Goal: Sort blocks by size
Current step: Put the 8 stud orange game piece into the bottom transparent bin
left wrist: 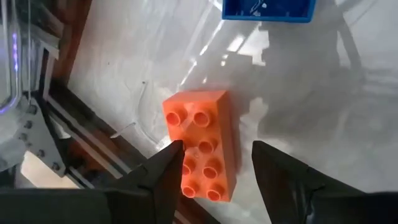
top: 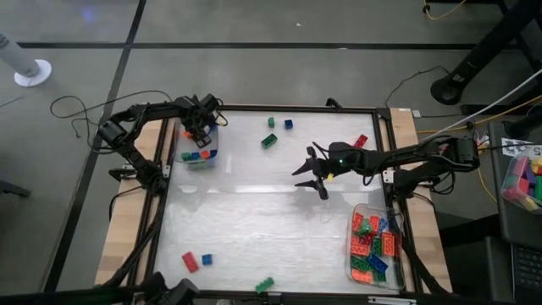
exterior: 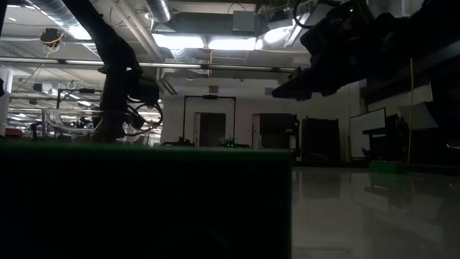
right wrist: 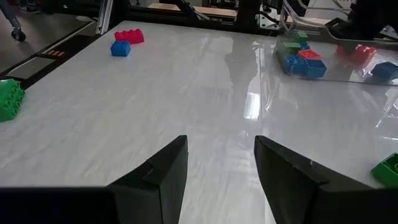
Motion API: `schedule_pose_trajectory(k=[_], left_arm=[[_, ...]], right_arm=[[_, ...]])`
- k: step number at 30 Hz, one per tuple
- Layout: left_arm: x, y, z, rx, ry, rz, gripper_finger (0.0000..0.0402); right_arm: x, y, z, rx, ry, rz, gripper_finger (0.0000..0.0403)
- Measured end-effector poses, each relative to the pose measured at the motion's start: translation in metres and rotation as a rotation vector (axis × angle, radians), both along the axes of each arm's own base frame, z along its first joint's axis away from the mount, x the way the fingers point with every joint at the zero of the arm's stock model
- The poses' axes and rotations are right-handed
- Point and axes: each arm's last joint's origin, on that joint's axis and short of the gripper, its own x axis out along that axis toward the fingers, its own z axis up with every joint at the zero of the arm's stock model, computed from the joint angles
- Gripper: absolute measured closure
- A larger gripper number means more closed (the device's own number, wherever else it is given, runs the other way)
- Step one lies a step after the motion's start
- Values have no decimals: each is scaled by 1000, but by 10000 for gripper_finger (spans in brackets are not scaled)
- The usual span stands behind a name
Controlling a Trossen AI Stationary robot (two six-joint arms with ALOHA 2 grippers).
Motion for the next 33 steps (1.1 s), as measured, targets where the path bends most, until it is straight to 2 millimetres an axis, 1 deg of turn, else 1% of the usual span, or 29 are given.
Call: schedule_pose_trajectory(k=[3, 6, 12, 18, 23, 26, 30, 33], left_arm=[[1, -2, -1, -14, 2, -25, 220], [3, -4, -1, -47, -35, -44, 220], [3, -5, -1, -74, -54, -42, 220], [2, -10, -1, -156, -80, -44, 220], [2, -13, -1, -177, -74, -48, 220], [4, -15, 2, -175, -79, -64, 220], [10, -20, 11, -176, -113, -95, 220], [14, -24, 13, -202, -138, -113, 220]], right_arm=[[0, 0, -1, 1, 7, 0, 219], [0, 0, -1, 1, 9, 0, 219], [0, 0, -1, 1, 9, 0, 219], [0, 0, -1, -7, 7, 3, 219], [0, 0, -1, -9, 6, 4, 219], [0, 0, -1, -9, 5, 4, 219], [0, 0, -1, -9, 5, 4, 219], [0, 0, -1, -9, 5, 4, 219]])
